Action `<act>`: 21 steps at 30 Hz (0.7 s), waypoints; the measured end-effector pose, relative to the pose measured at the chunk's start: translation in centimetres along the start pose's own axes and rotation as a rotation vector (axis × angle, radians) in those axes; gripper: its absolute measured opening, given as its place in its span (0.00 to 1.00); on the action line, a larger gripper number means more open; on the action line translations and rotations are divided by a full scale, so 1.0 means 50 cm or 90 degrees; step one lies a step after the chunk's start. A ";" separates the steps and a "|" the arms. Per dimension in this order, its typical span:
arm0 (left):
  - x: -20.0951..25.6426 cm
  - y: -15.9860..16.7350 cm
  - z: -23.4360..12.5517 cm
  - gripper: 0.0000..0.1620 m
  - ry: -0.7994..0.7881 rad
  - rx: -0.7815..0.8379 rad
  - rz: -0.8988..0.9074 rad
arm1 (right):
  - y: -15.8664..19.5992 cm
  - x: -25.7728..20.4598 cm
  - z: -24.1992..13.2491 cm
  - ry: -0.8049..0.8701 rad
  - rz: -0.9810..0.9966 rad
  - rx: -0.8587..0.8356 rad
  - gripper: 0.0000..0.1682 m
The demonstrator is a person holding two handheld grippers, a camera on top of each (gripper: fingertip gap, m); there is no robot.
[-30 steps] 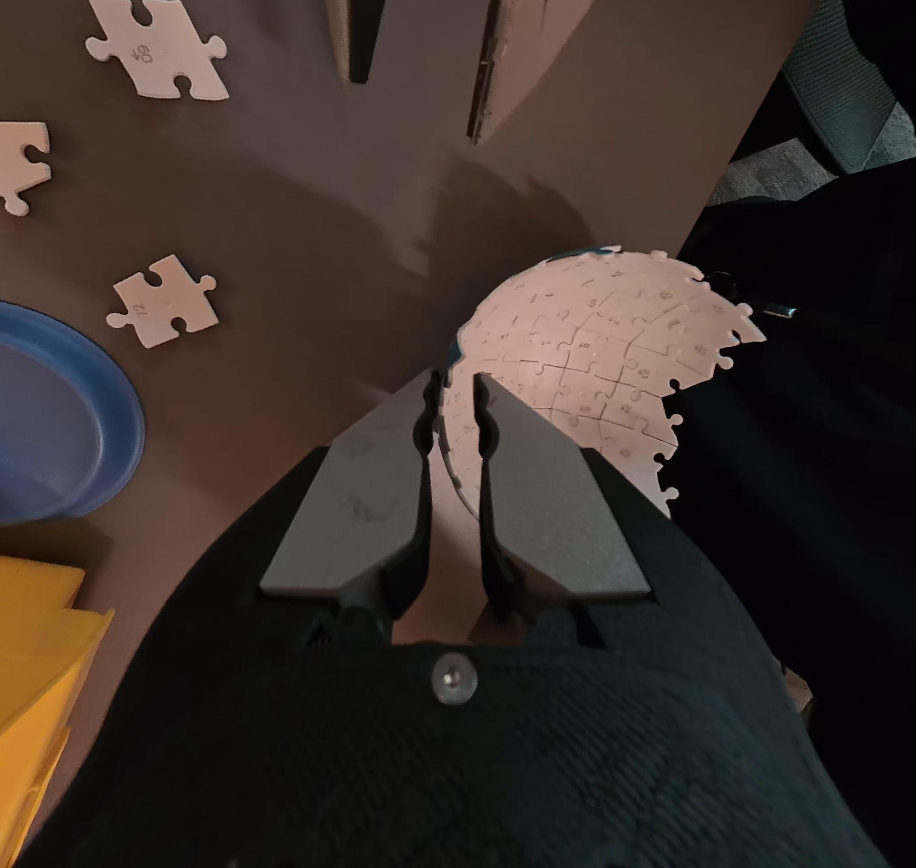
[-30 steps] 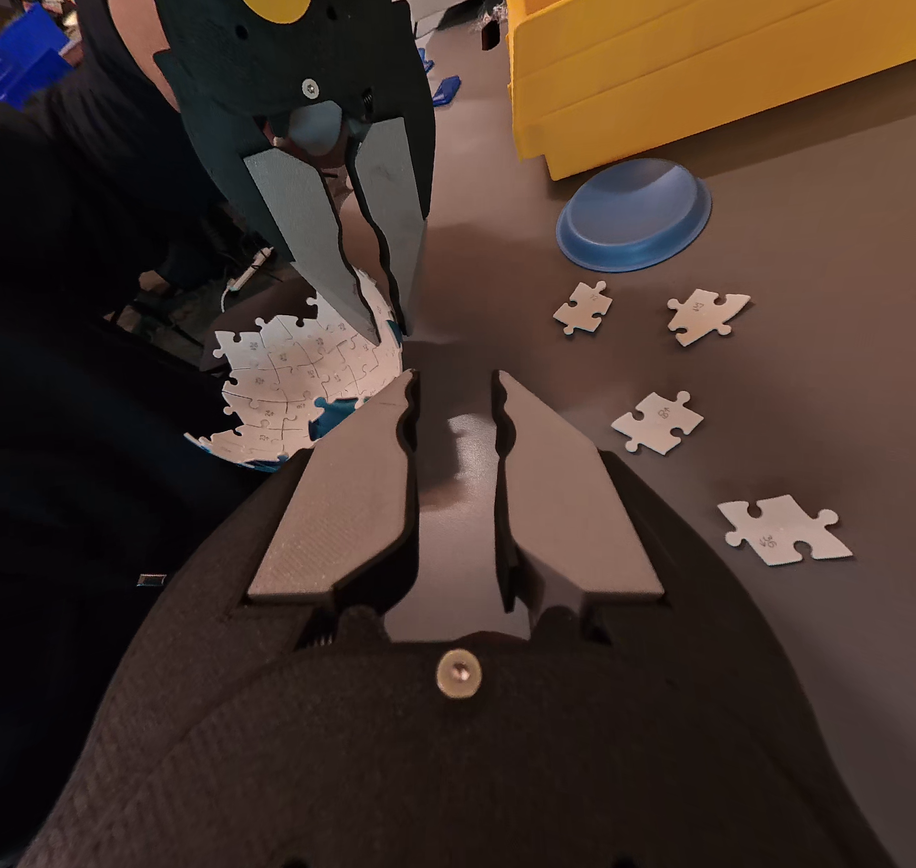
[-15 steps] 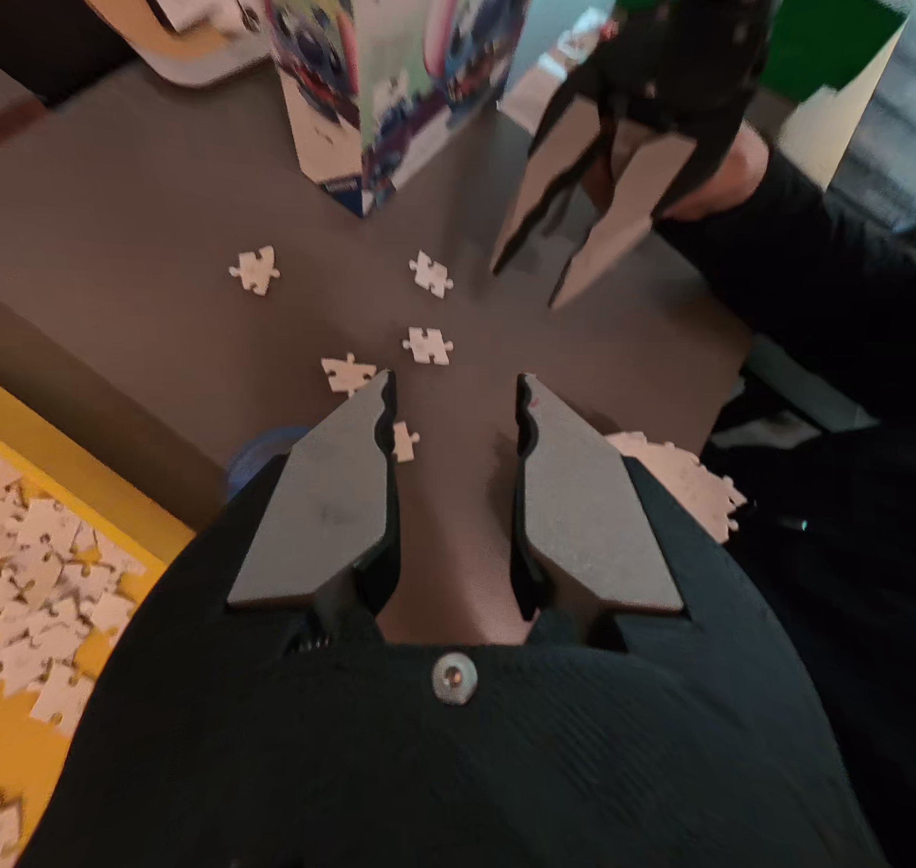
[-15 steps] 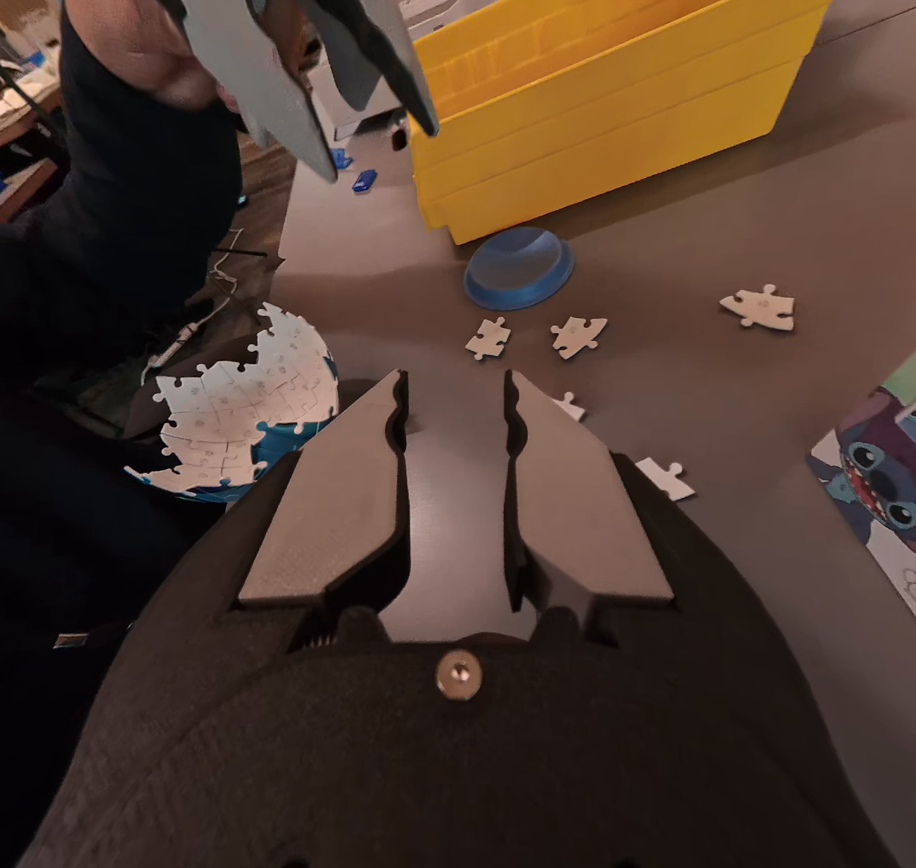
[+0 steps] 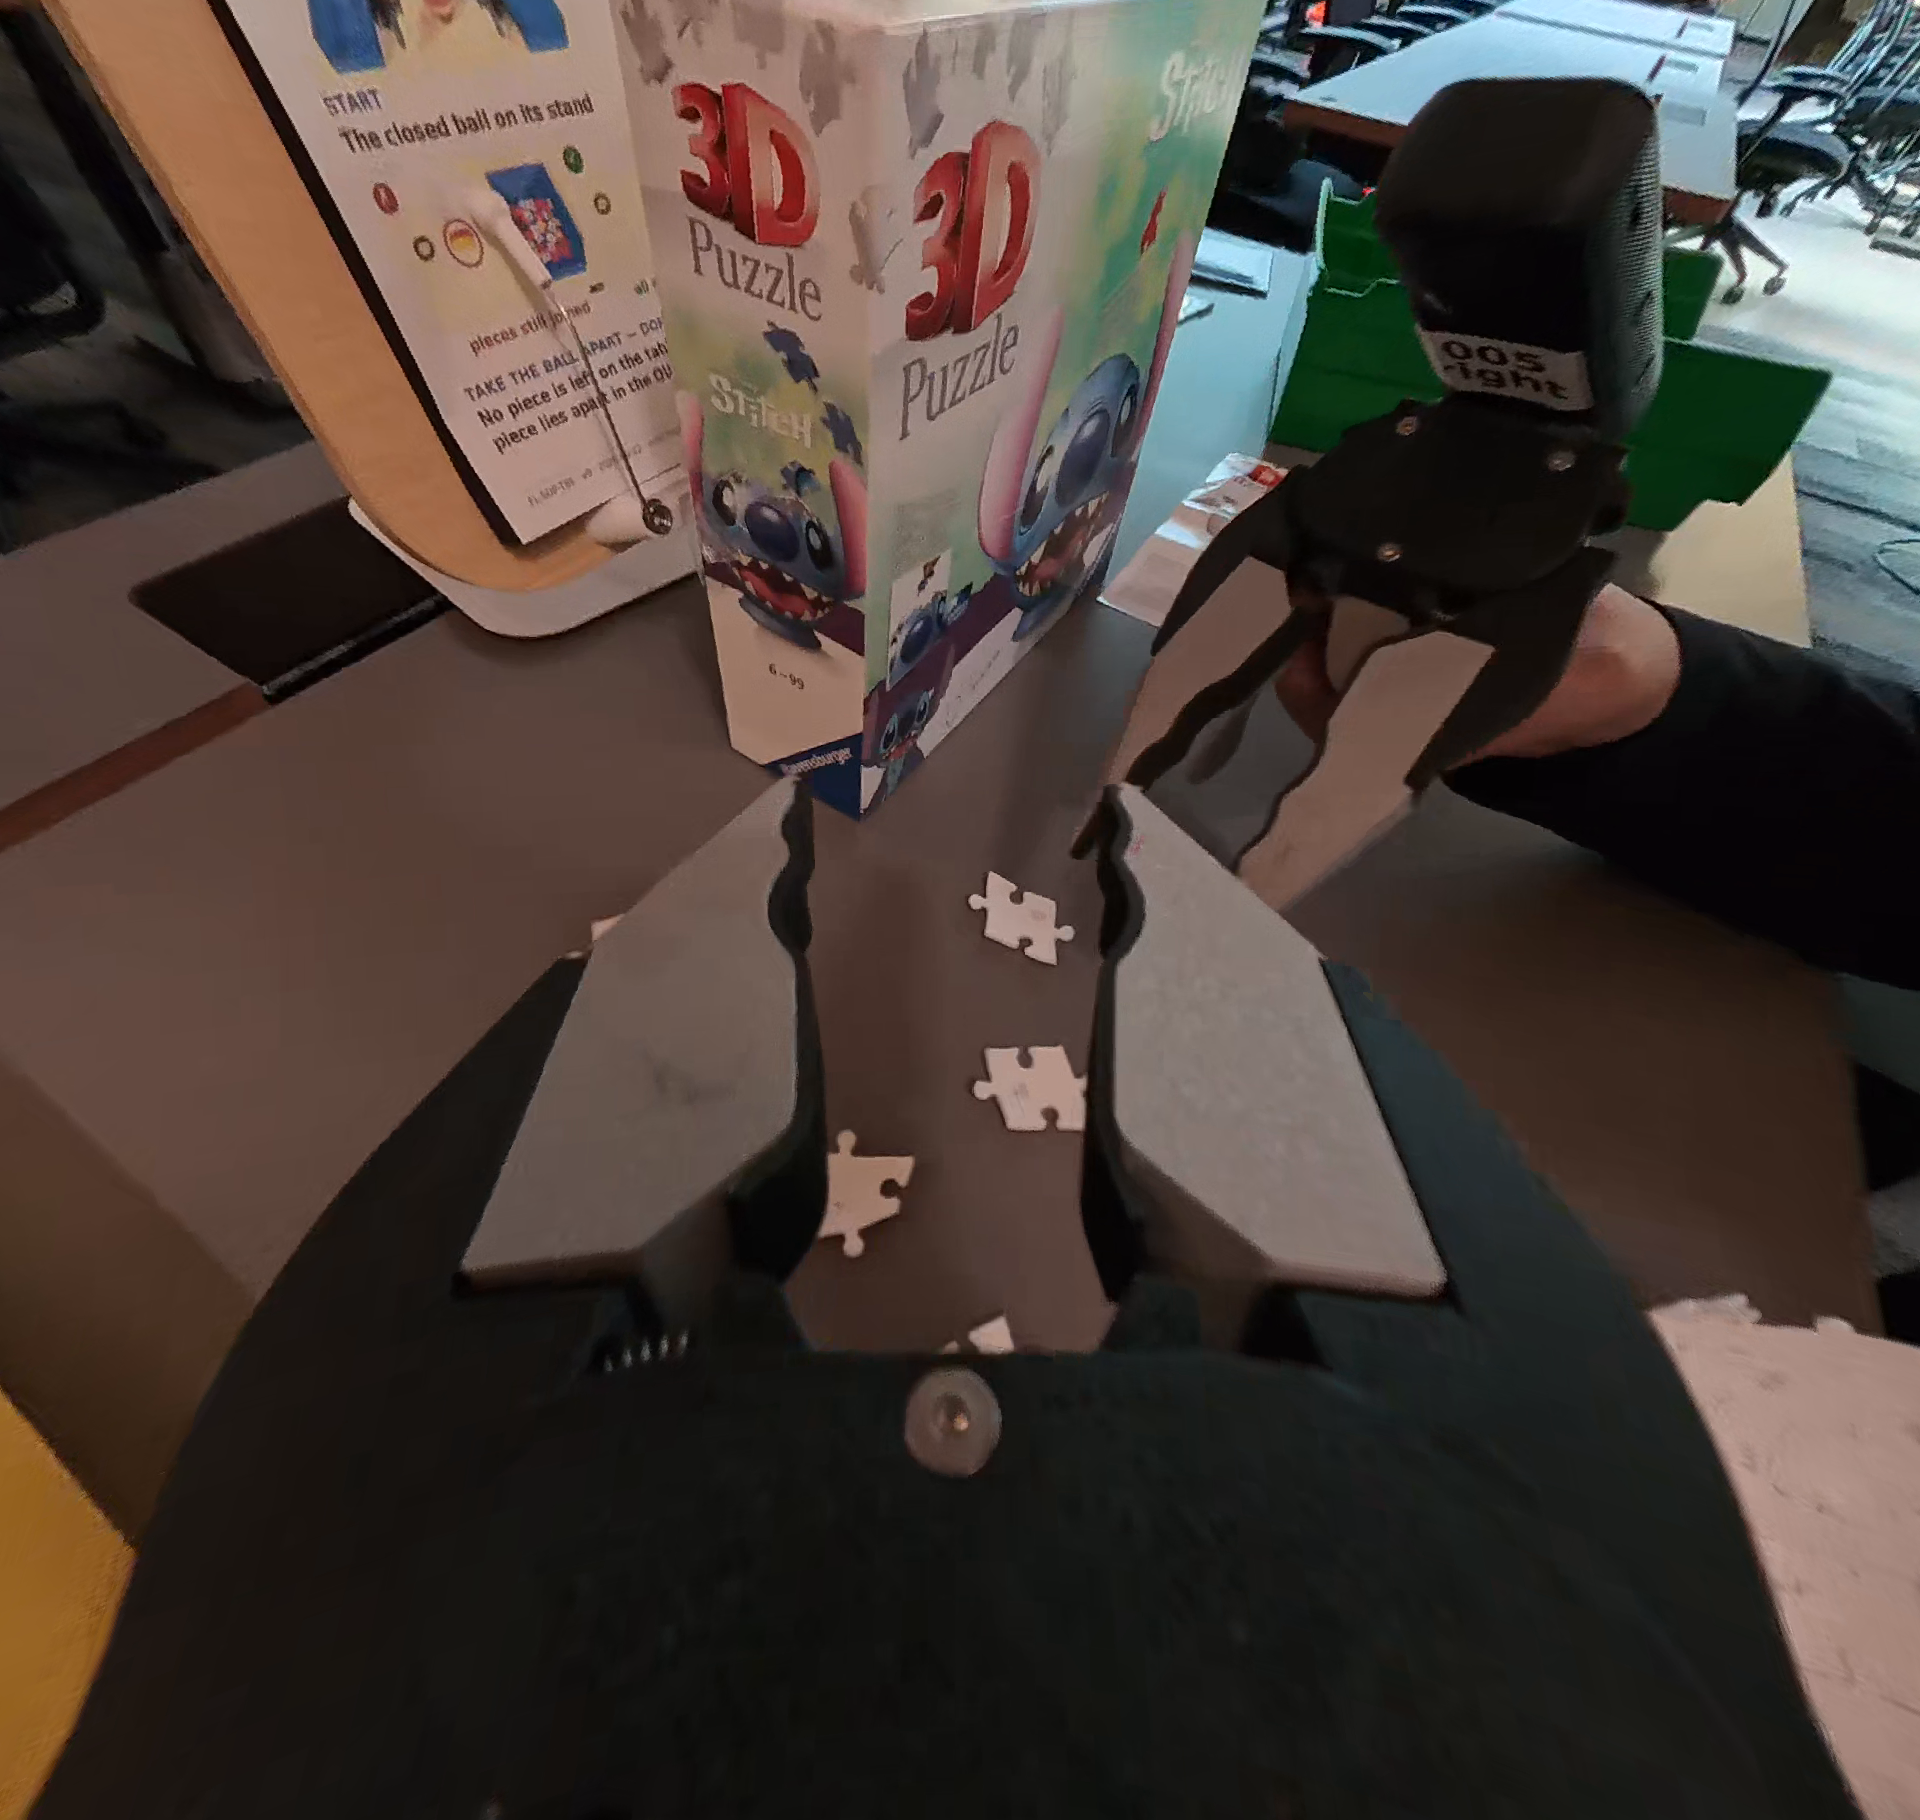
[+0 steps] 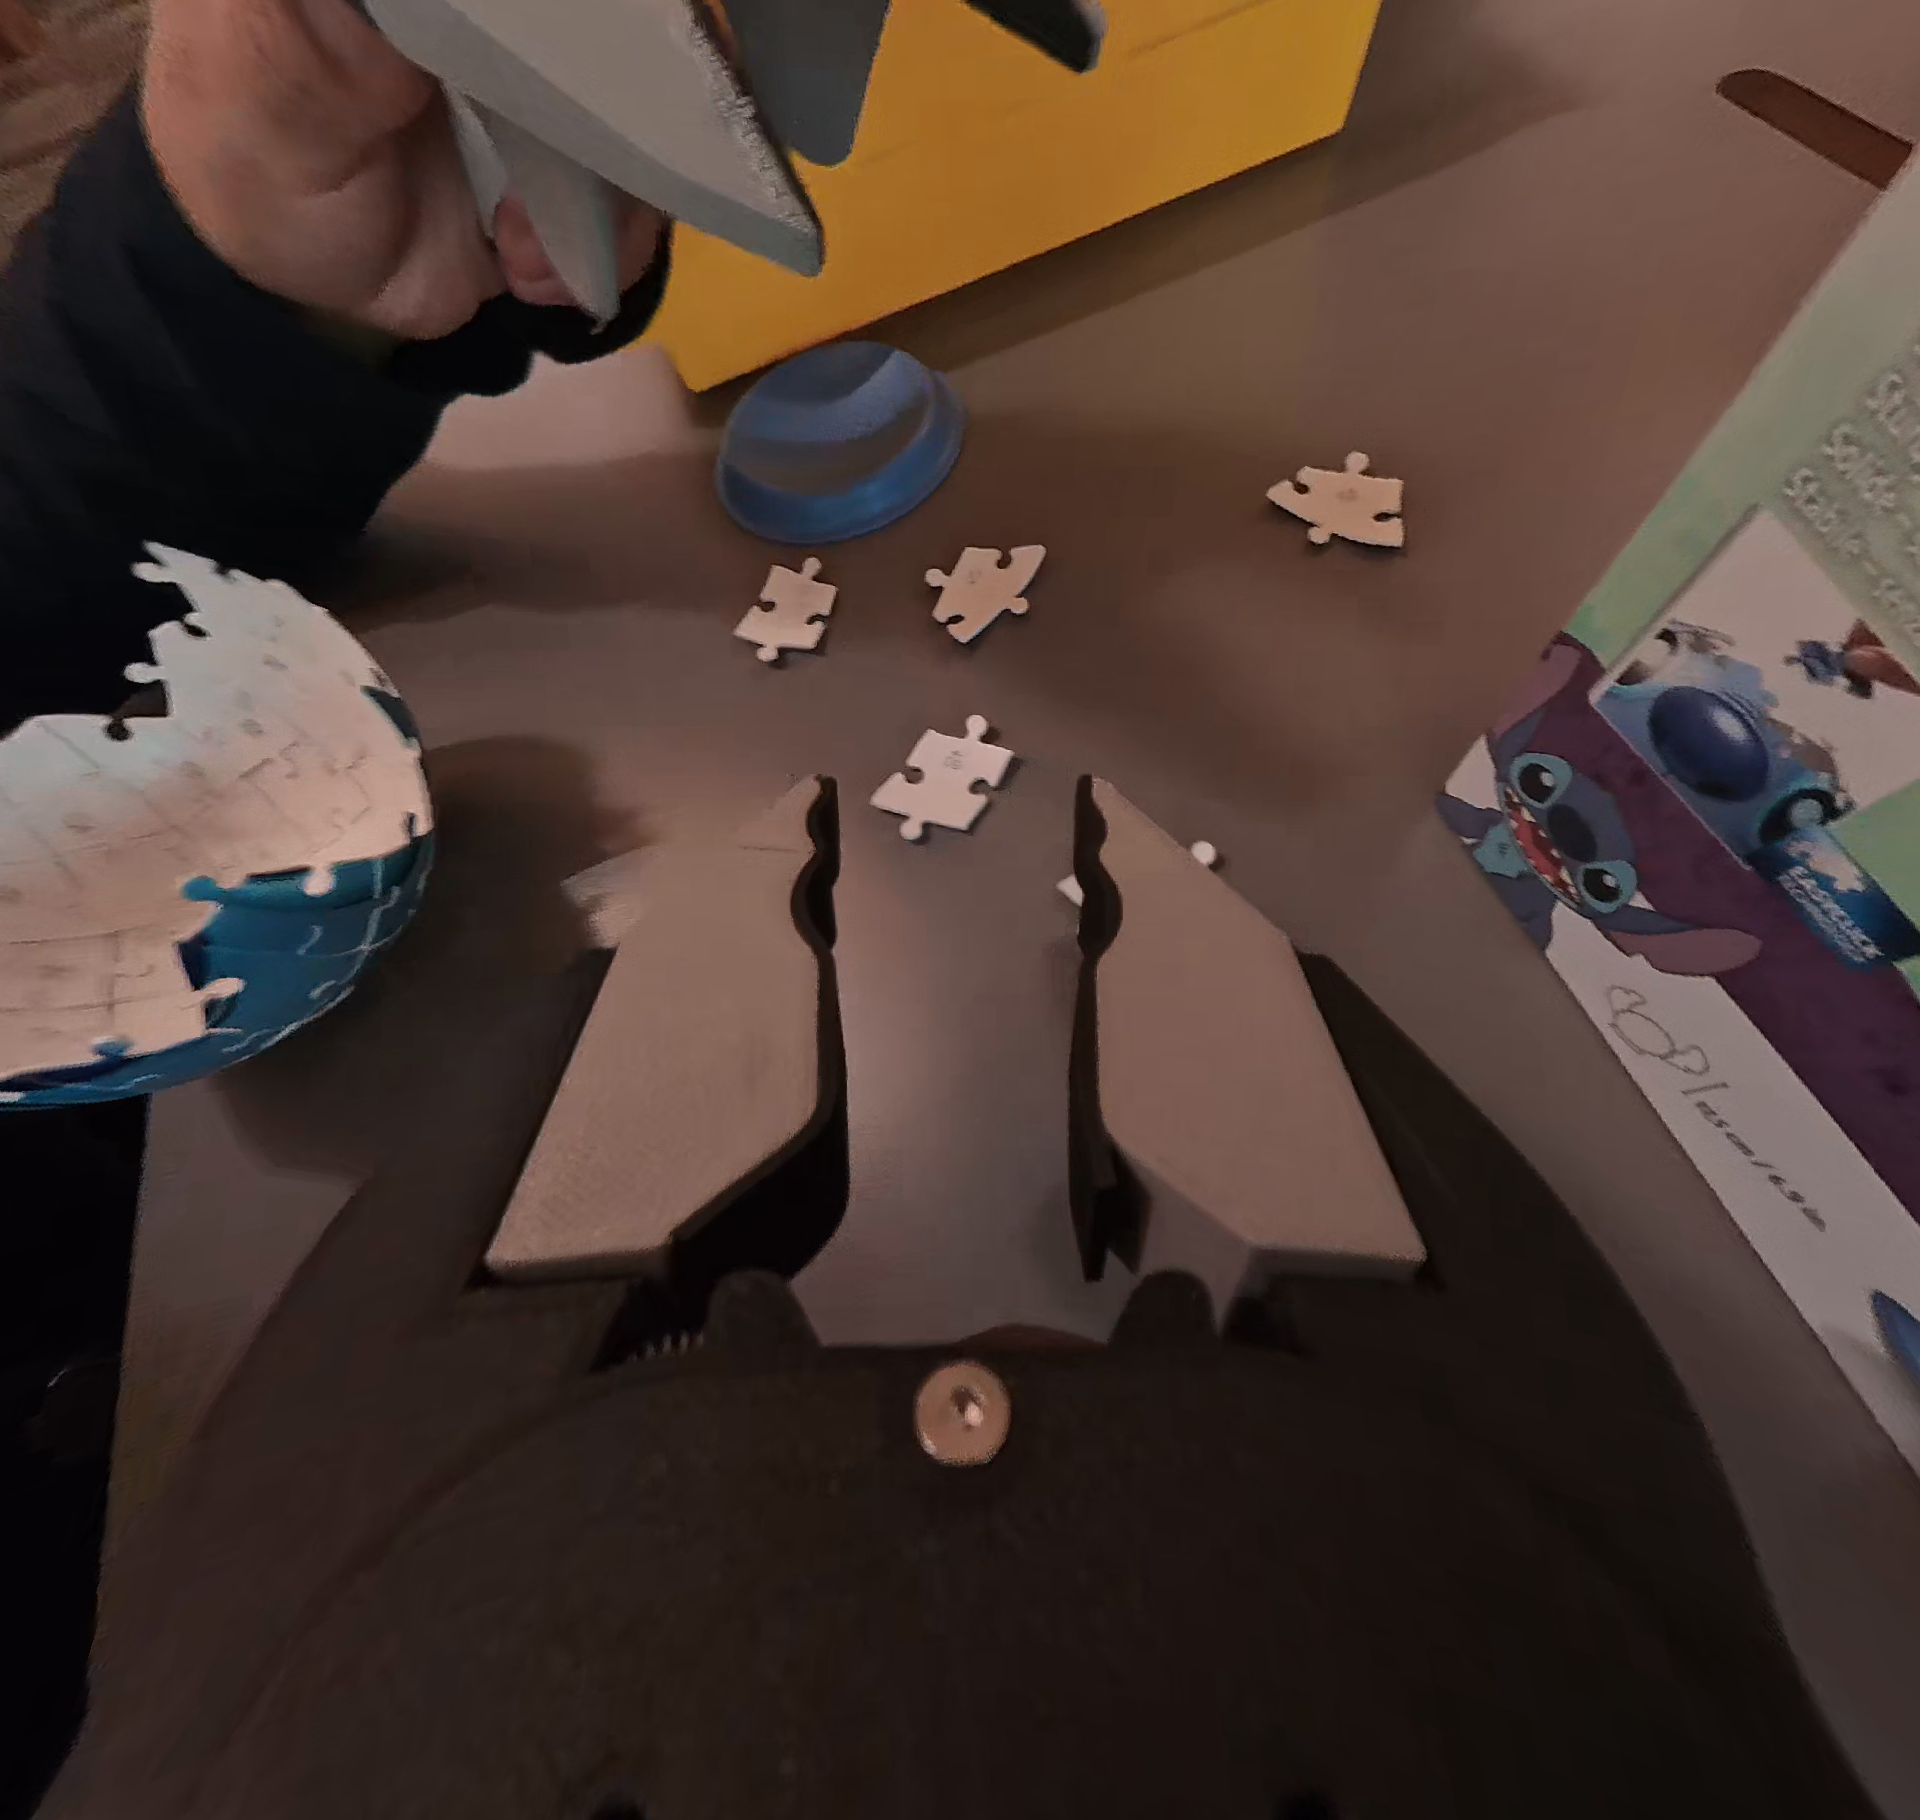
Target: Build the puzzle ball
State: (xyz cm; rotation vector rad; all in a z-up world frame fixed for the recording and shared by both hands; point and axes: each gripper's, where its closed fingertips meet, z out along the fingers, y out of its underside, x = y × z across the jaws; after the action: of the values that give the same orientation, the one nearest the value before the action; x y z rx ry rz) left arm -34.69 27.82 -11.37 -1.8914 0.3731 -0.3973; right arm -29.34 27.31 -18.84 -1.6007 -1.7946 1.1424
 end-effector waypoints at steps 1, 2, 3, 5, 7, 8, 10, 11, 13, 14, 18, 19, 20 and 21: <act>0.008 0.010 0.004 0.33 0.005 -0.016 -0.006 | 0.004 0.008 0.002 0.012 0.003 -0.007 0.25; 0.007 0.021 0.004 0.33 -0.010 -0.033 0.004 | 0.006 0.013 0.003 0.022 0.002 -0.011 0.26; -0.009 0.033 0.001 0.33 -0.053 -0.045 0.019 | 0.007 0.019 0.004 0.034 -0.001 -0.012 0.26; -0.032 0.052 -0.006 0.32 -0.106 -0.056 0.029 | 0.008 0.031 0.000 0.064 -0.008 -0.018 0.26; -0.035 0.067 -0.003 0.32 -0.110 -0.068 0.006 | 0.003 0.049 -0.013 0.111 -0.021 -0.017 0.26; -0.033 0.071 0.001 0.32 -0.105 -0.074 -0.002 | -0.001 0.057 -0.022 0.131 -0.028 -0.012 0.26; -0.041 0.080 0.003 0.32 -0.118 -0.087 -0.004 | -0.007 0.072 -0.038 0.163 -0.026 -0.001 0.26; -0.046 0.084 0.002 0.32 -0.125 -0.092 -0.006 | -0.009 0.080 -0.043 0.174 -0.020 0.005 0.26; -0.051 0.086 0.002 0.32 -0.125 -0.089 -0.015 | -0.008 0.093 -0.047 0.191 -0.007 0.011 0.26; -0.055 0.086 0.000 0.32 -0.130 -0.086 -0.020 | -0.004 0.099 -0.046 0.198 -0.004 0.010 0.26; -0.086 0.081 -0.015 0.32 -0.178 -0.070 -0.033 | 0.010 0.114 -0.039 0.218 0.000 -0.004 0.27; -0.094 0.083 -0.019 0.32 -0.188 -0.069 -0.042 | 0.011 0.116 -0.038 0.222 0.001 -0.005 0.27; -0.102 0.082 -0.022 0.32 -0.196 -0.064 -0.052 | 0.011 0.118 -0.038 0.226 0.002 -0.002 0.27; -0.106 0.079 -0.024 0.33 -0.198 -0.054 -0.059 | 0.010 0.119 -0.038 0.229 0.002 0.003 0.28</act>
State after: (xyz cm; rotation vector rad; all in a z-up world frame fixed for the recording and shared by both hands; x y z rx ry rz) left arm -40.20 27.81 -15.19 -2.0208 0.0962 -0.1453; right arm -28.78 33.55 -19.26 -1.6814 -1.5541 0.7960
